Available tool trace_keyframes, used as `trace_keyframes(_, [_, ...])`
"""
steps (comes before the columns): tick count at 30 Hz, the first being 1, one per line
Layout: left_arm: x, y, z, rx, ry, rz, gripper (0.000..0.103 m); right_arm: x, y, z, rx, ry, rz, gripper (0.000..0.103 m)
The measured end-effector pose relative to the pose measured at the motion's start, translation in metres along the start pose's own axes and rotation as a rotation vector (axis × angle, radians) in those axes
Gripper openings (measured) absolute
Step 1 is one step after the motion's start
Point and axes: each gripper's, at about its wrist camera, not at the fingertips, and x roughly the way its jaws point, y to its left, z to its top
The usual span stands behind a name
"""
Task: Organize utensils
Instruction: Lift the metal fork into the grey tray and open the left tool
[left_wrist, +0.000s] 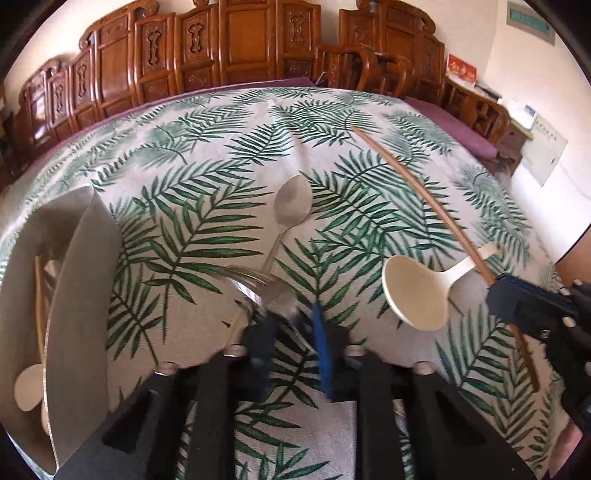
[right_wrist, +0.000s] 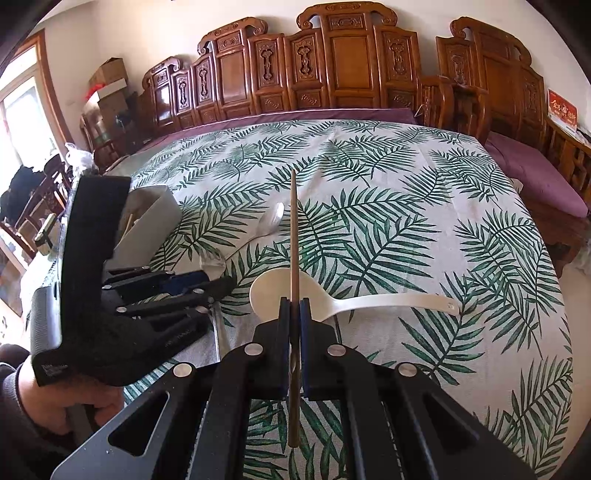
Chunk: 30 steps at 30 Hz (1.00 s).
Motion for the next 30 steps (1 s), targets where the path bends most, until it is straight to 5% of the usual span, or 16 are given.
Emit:
trace_keyframes(6, [-0.013, 0.009, -0.002, -0.029, 0.002, -0.062, 0.002, 0.0, 0.005, 0.001, -0.012, -0.003, -0.001, 0.006])
trace_keyframes(30, [-0.105, 0.065, 0.016, 0.056, -0.097, -0.044, 0.002, -0.001, 0.073, -0.001, -0.068, -0.012, 0.056, 0.006])
